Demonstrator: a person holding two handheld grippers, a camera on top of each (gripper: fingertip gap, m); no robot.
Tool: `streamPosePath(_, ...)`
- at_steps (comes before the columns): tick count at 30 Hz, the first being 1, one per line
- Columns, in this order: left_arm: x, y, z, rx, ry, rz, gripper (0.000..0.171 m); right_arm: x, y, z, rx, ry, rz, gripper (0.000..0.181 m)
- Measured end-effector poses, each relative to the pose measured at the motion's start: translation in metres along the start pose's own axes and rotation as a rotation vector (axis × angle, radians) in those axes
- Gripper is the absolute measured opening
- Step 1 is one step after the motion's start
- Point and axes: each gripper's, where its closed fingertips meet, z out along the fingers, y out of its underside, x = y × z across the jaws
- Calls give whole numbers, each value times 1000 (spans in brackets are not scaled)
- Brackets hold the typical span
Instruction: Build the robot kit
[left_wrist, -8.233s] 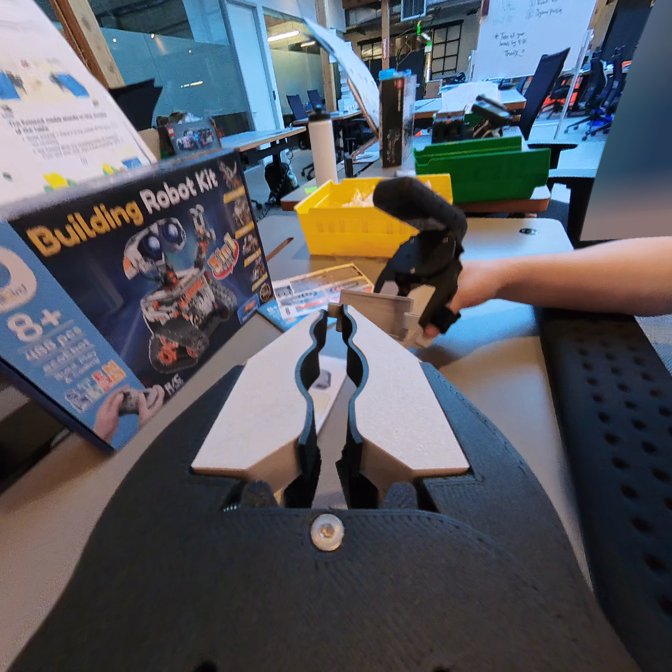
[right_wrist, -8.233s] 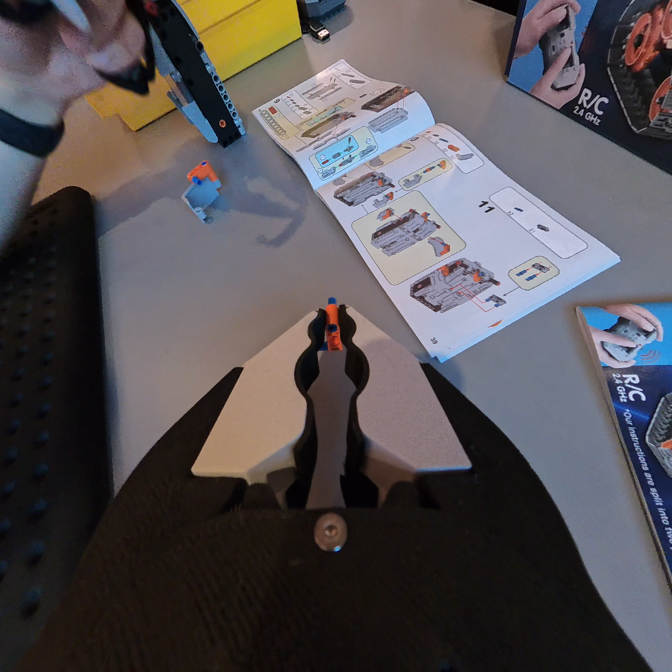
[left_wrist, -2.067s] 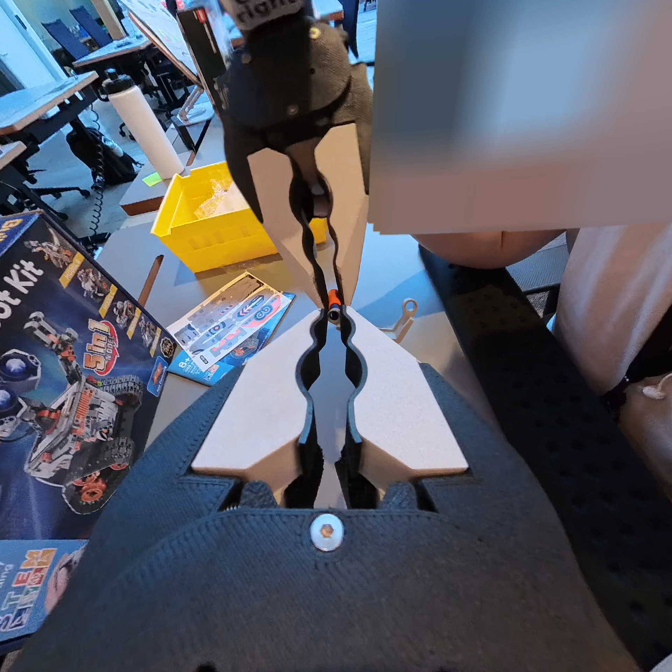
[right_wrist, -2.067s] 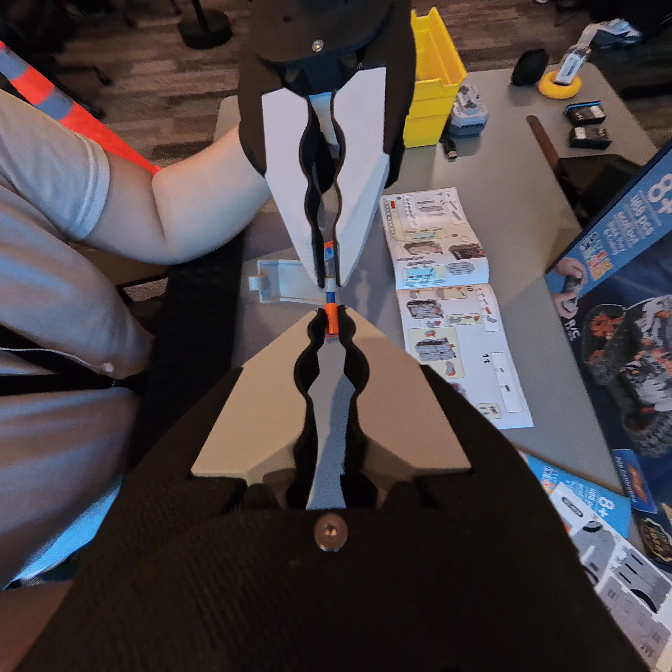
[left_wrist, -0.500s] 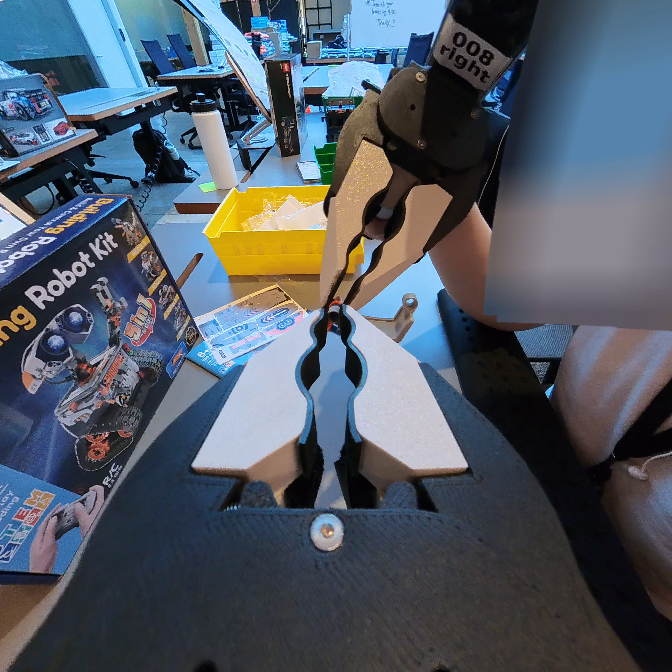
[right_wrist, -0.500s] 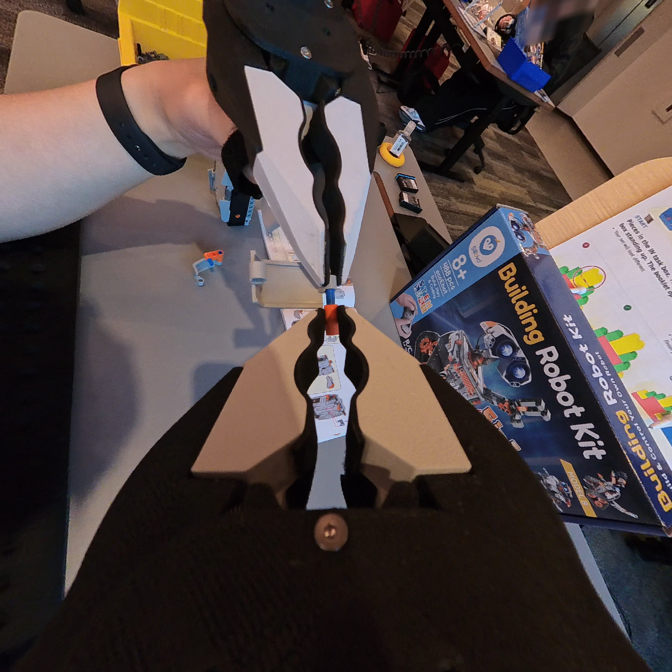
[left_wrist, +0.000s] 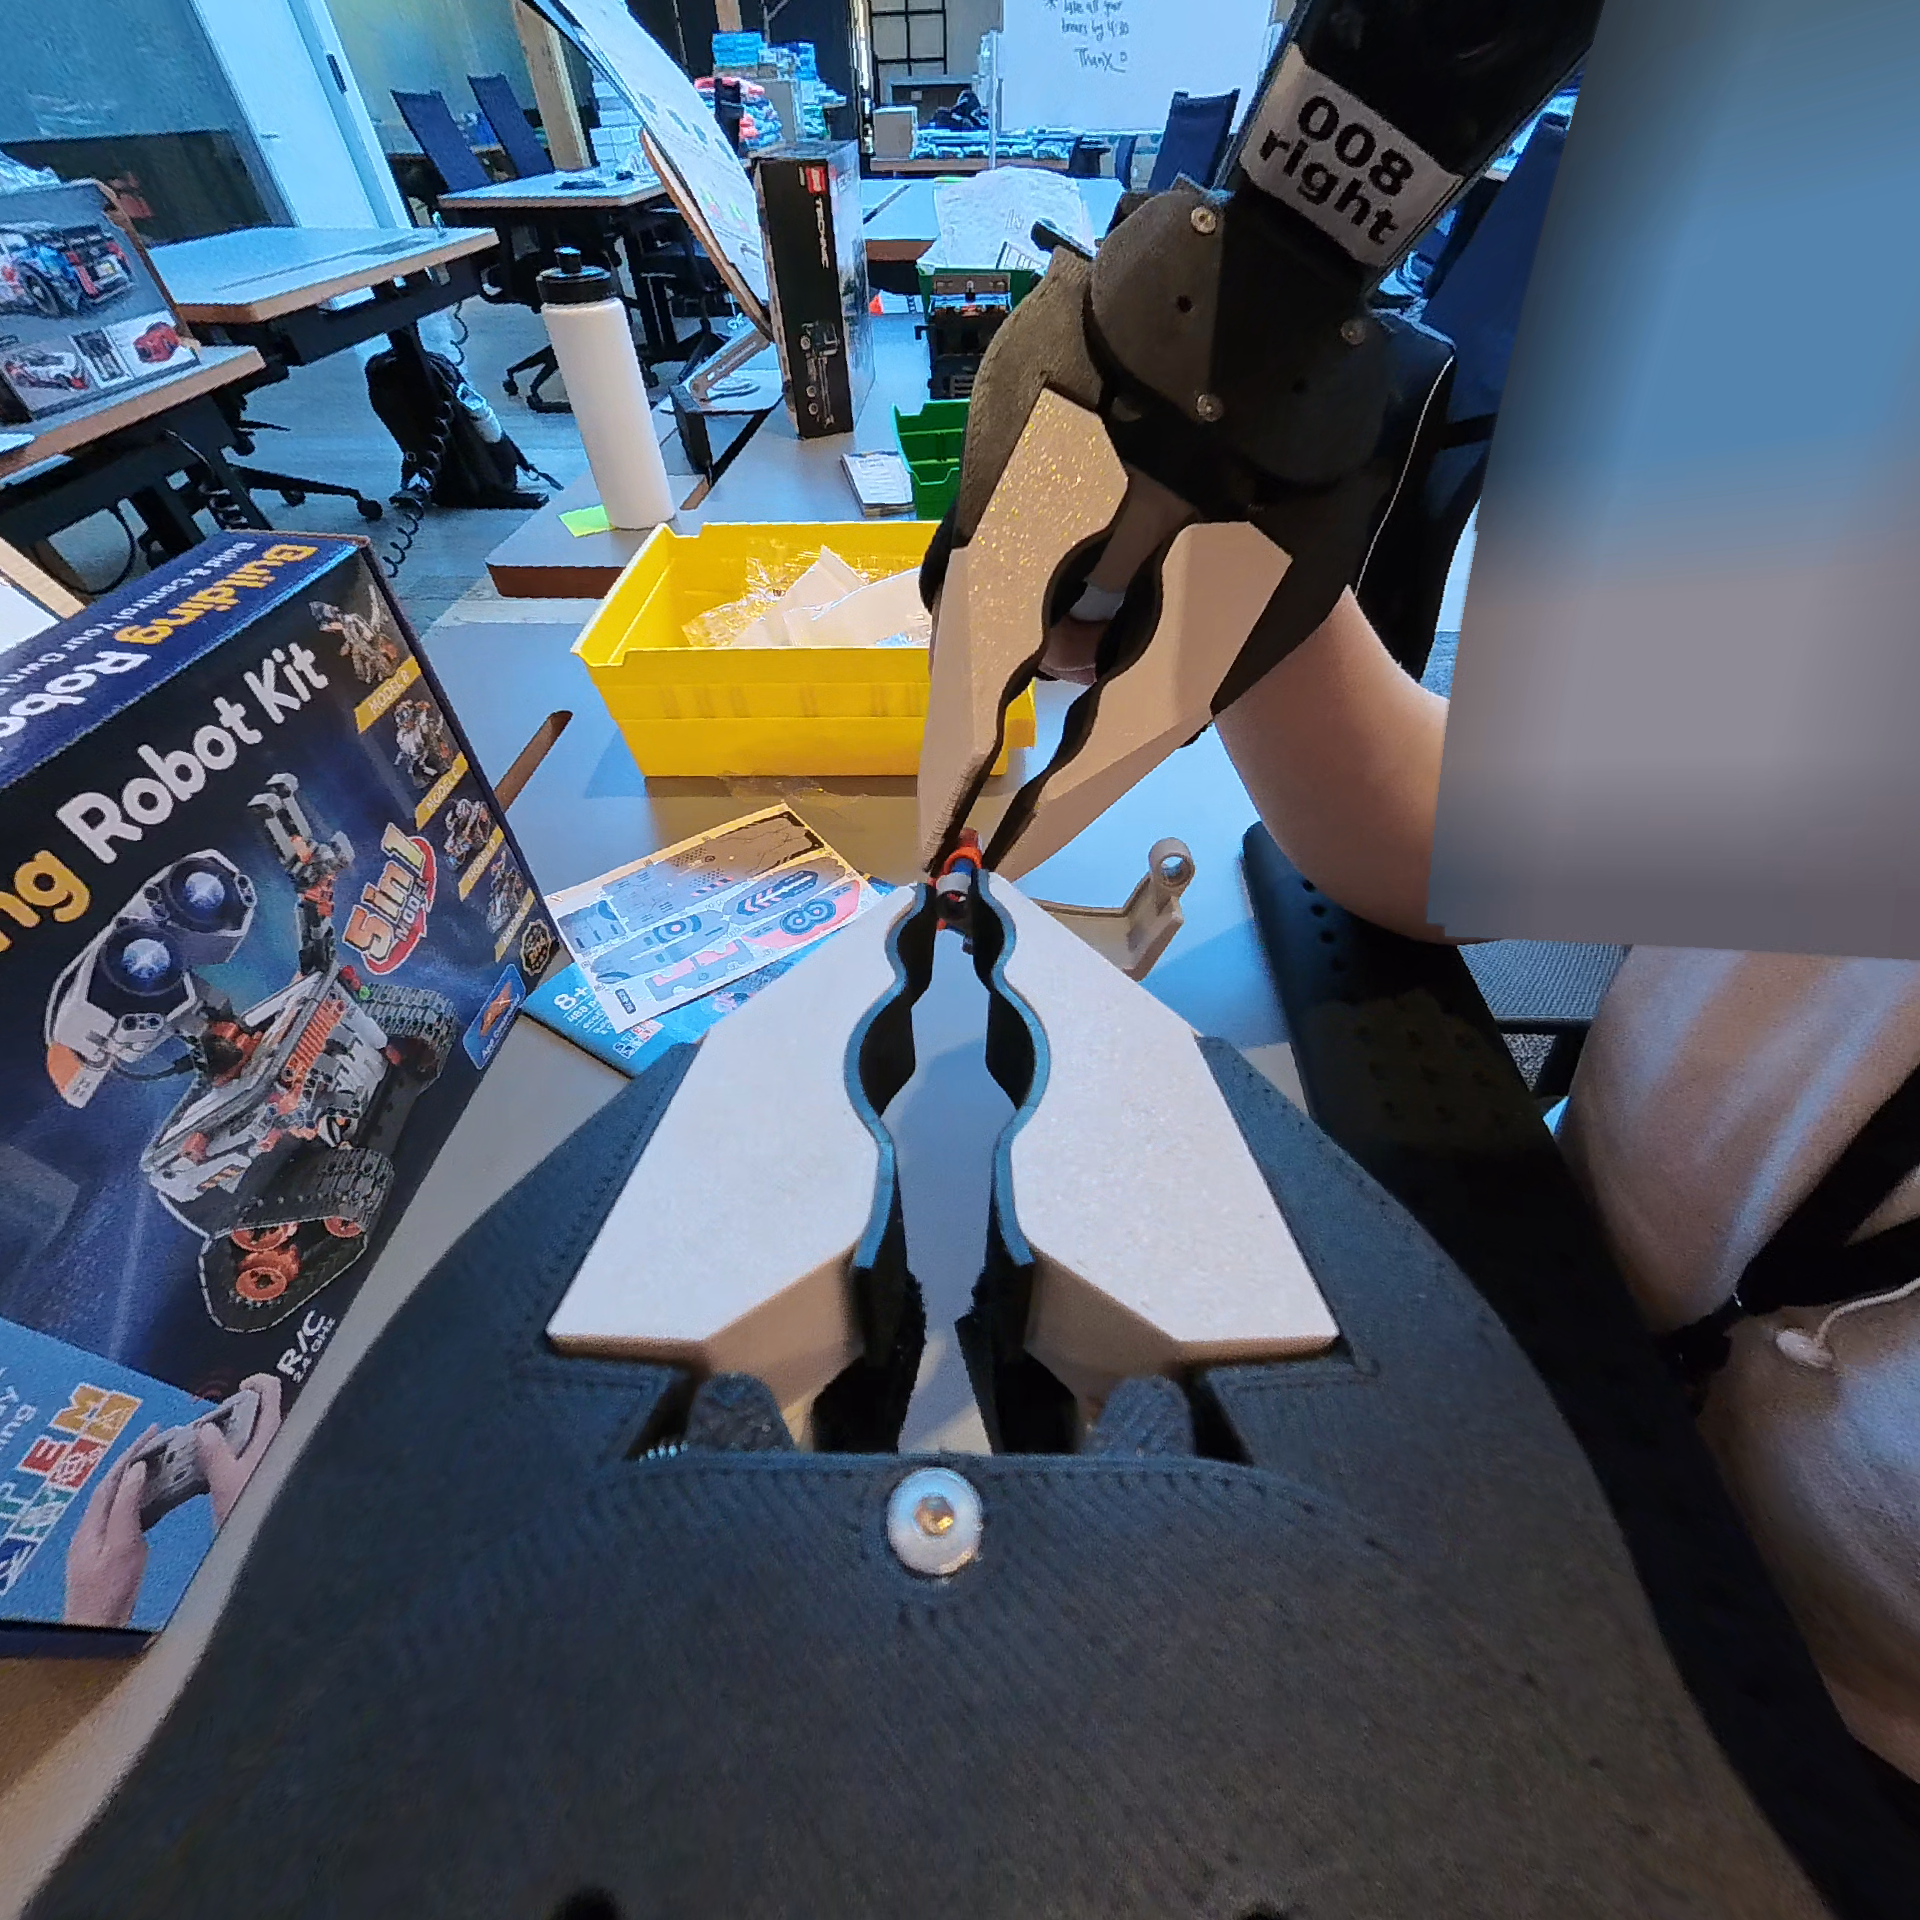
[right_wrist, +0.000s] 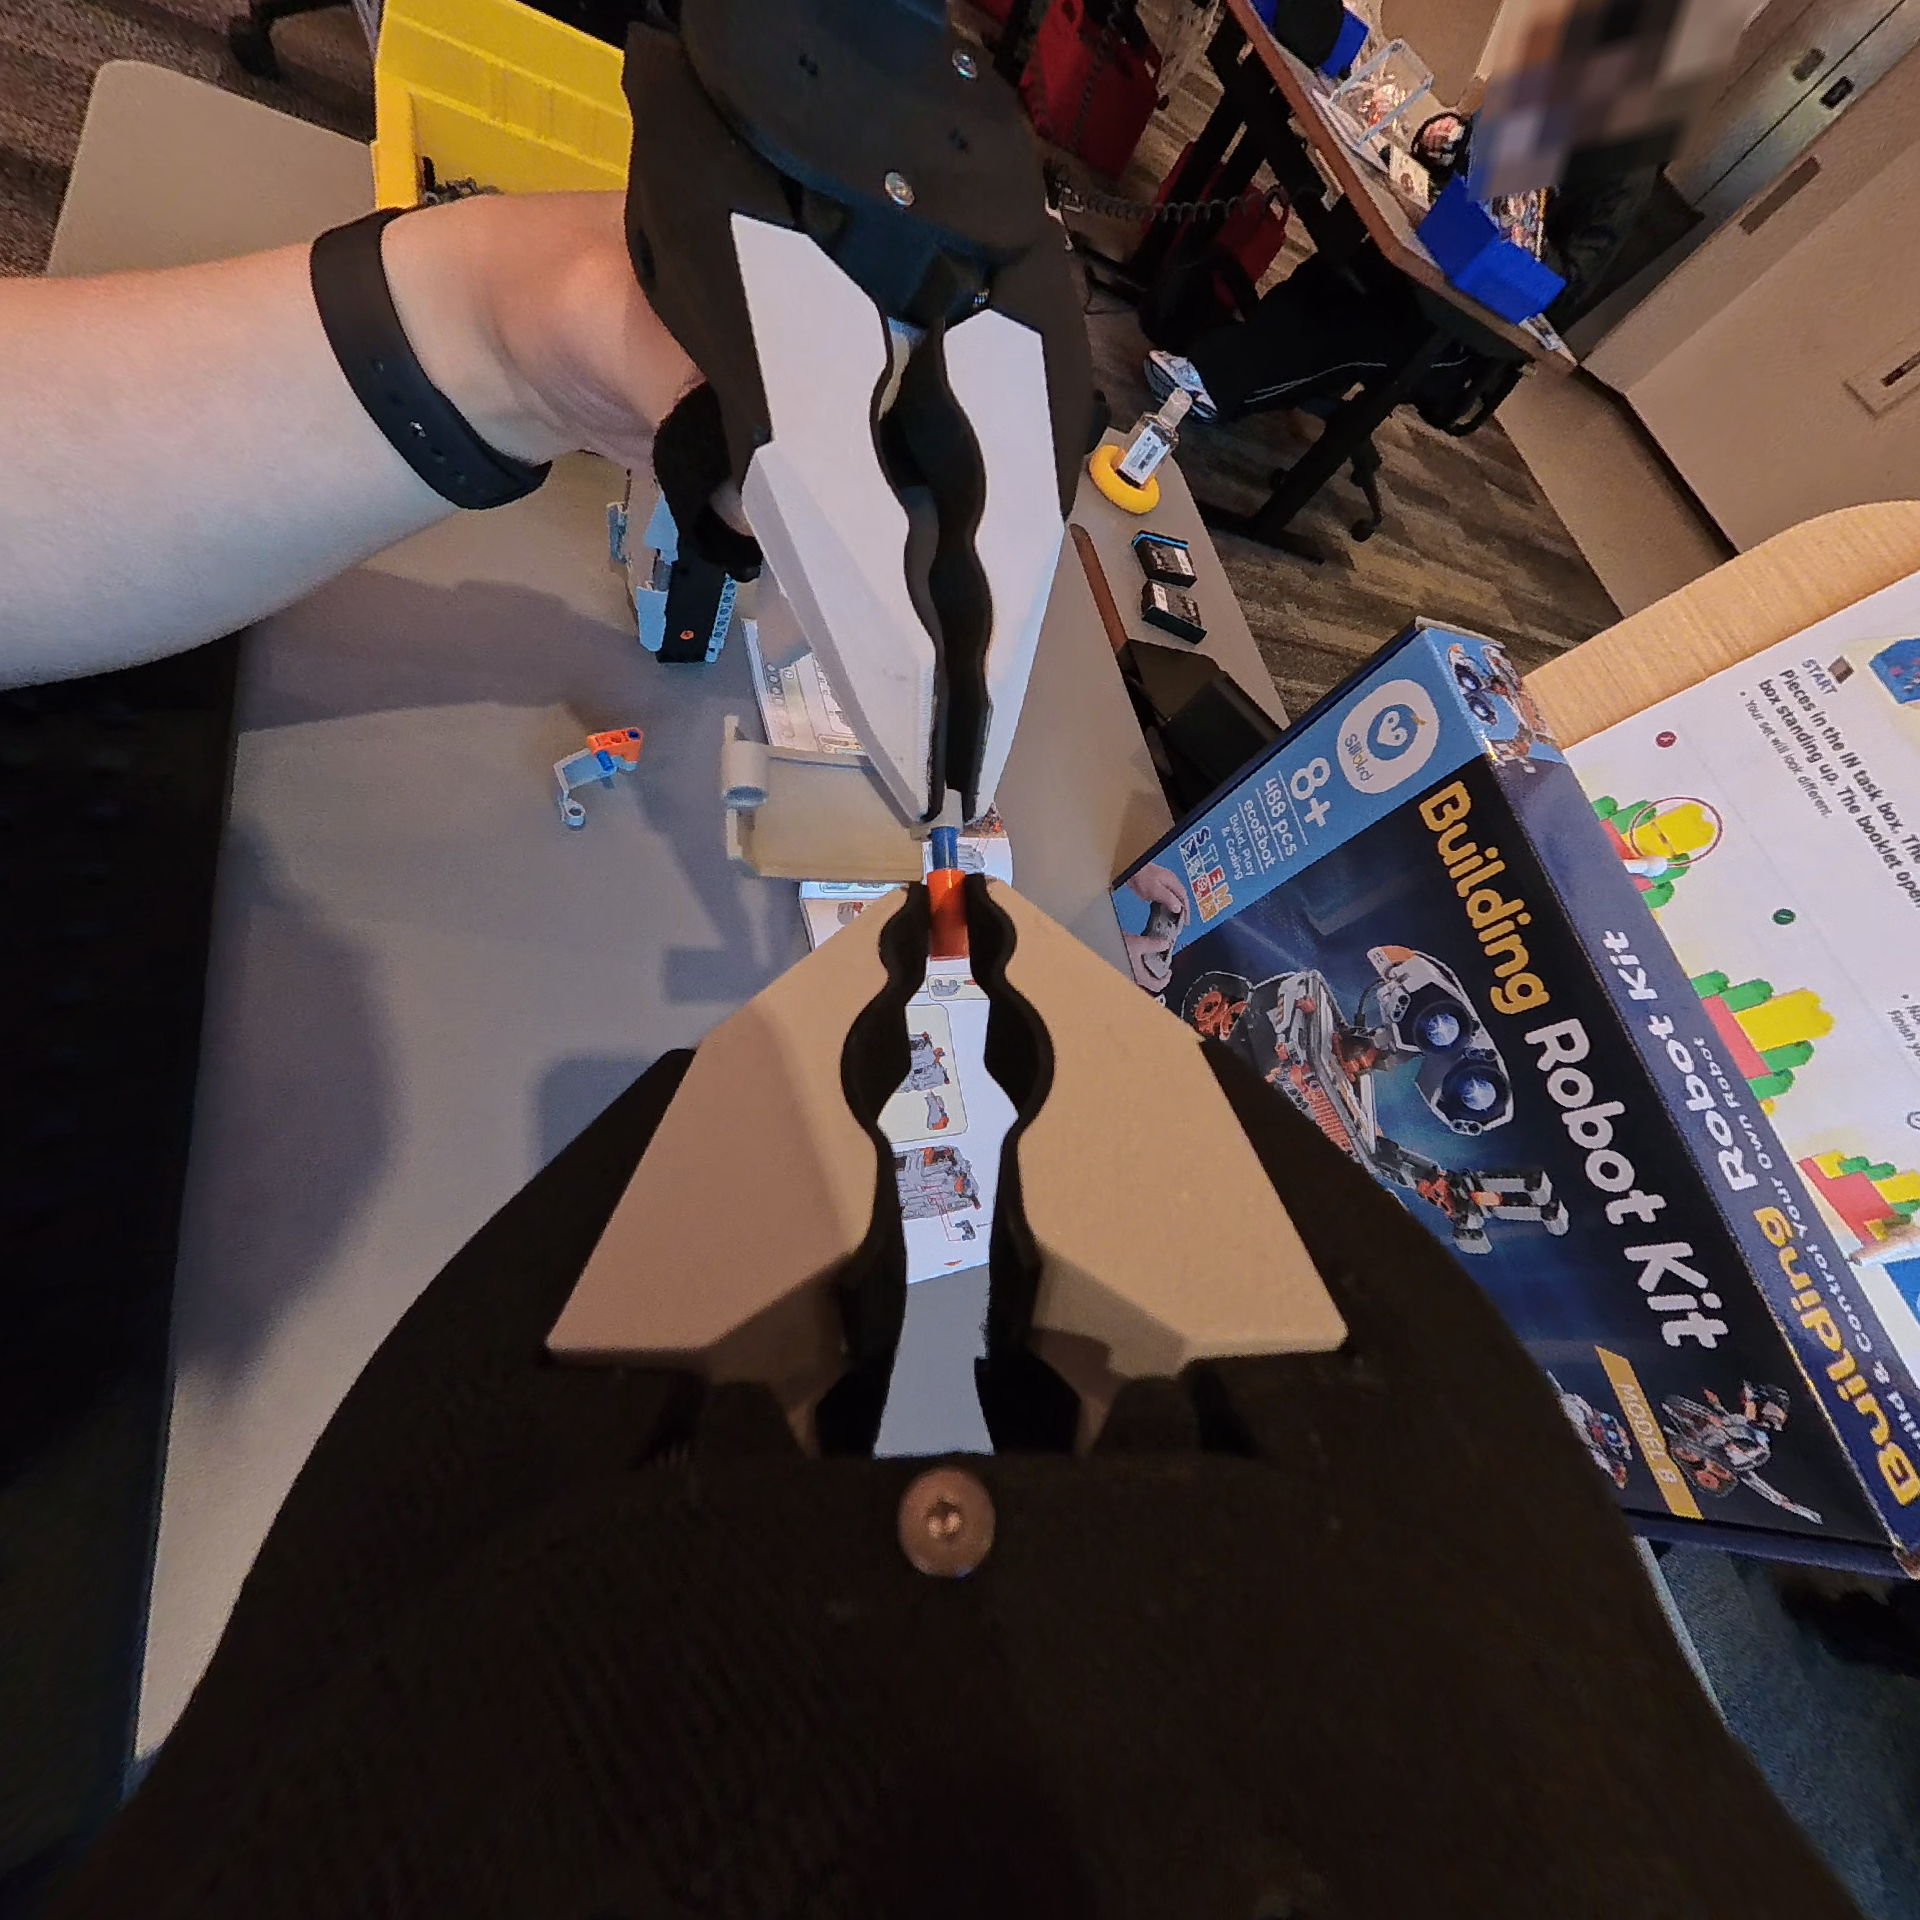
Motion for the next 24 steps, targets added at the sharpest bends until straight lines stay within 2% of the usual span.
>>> streamPosePath(7,3,-2,1,19,29,-12,5,-2,0,-1,-19,5,-14,7)
streamPosePath(16,-6,13,7,-92,-55,12,5,0,16,7,-152,60,-50,7)
streamPosePath(20,-9,8,4,-55,-70,5,5,5,11,7,-126,86,-35,7)
streamPosePath(24,-8,2,1,-10,-49,-11,5,7,4,5,-72,108,-104,7)
